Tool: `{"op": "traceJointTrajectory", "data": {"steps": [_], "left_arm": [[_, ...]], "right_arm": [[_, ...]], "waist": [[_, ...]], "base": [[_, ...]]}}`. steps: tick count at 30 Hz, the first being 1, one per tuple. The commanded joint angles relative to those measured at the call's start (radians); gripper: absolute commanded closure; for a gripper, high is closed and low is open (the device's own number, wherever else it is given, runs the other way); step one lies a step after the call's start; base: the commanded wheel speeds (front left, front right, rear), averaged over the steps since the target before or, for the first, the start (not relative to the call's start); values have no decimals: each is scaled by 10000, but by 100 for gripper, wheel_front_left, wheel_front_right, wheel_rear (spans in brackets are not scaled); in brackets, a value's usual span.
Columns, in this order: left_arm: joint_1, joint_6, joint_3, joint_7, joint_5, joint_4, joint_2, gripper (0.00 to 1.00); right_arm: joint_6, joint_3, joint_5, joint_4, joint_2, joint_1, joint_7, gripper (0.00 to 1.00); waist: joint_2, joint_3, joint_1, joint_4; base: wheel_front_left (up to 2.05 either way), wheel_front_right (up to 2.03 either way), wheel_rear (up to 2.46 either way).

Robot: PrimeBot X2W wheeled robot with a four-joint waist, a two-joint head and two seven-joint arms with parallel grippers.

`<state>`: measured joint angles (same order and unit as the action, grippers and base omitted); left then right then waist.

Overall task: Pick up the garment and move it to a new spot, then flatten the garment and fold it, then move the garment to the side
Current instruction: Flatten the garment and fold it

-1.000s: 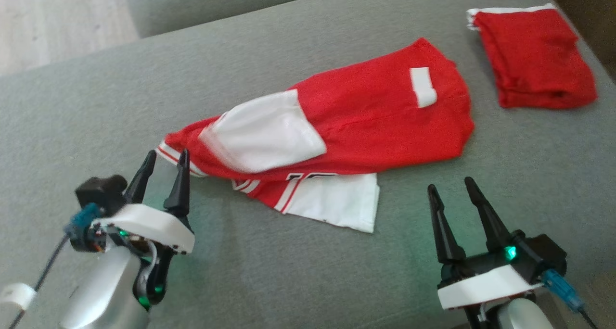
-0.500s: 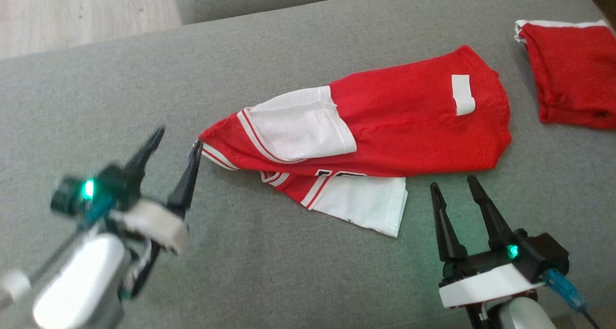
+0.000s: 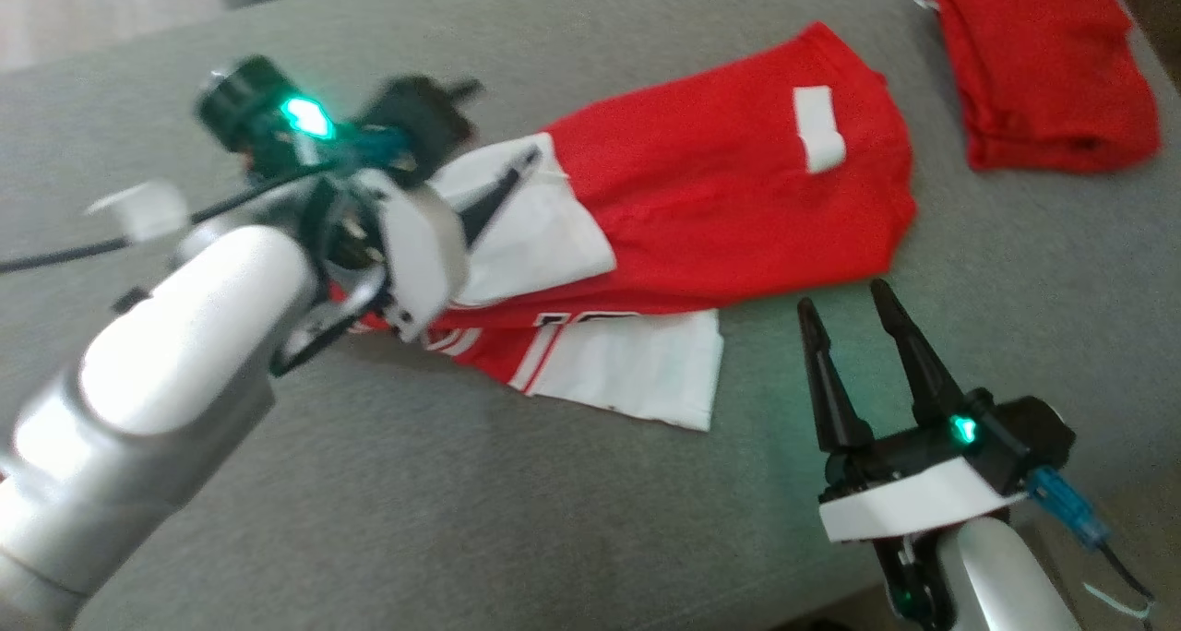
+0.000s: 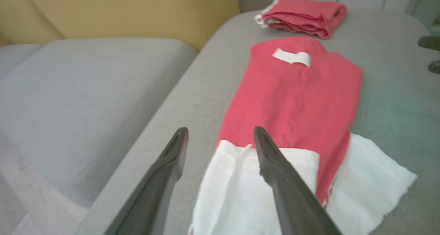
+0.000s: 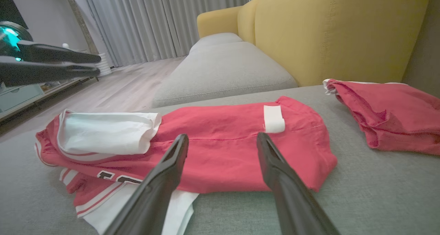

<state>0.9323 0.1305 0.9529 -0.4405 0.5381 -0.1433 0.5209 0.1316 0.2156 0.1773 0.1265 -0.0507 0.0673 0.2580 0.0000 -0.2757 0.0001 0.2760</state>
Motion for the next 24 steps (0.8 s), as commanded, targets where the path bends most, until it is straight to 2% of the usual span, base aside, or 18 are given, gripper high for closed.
{"op": "traceJointTrajectory", "data": {"steps": [1, 5, 10, 15, 21, 22, 23, 24], "left_arm": [[571, -4, -345, -70, 98, 202, 286, 0], [1439, -1, 1034, -571, 896, -191, 546, 0], [2294, 0, 2296, -327, 1019, -789, 907, 0], [2674, 0, 2927, -93, 1467, -1262, 913, 0], [2714, 1, 3212, -207, 1803, -1413, 982, 0], [2700, 1, 3230, -229, 1825, -1401, 1002, 9], [2682, 1, 3242, -248, 1842, -1391, 1024, 28], [2650, 1, 3251, -287, 1875, -1392, 1047, 42]], "right_arm": [[-9, 217, 60, -301, -43, 255, 38, 0], [-9, 278, 161, -270, -12, 387, 38, 0], [-9, 397, 375, -265, 0, 455, 38, 0], [-9, 455, 548, -253, 2, 469, 38, 0], [-9, 490, 631, -252, 3, 427, 38, 0], [-9, 495, 631, -252, 3, 422, 38, 0], [-9, 494, 635, -256, 4, 417, 38, 0], [-9, 494, 639, -263, 4, 412, 38, 0]], "waist": [[0, -345, -1, 380], [0, -651, -1, 866], [0, -843, -1, 1288], [0, -901, -1, 1476], [0, -863, -1, 1565], [0, -853, -1, 1571], [0, -847, -1, 1574], [0, -845, -1, 1575]], "base": [[0, 0, 0], [0, 0, 0], [0, 0, 0], [0, 0, 0], [0, 0, 0], [0, 0, 0], [0, 0, 0], [0, 0, 0]]}}
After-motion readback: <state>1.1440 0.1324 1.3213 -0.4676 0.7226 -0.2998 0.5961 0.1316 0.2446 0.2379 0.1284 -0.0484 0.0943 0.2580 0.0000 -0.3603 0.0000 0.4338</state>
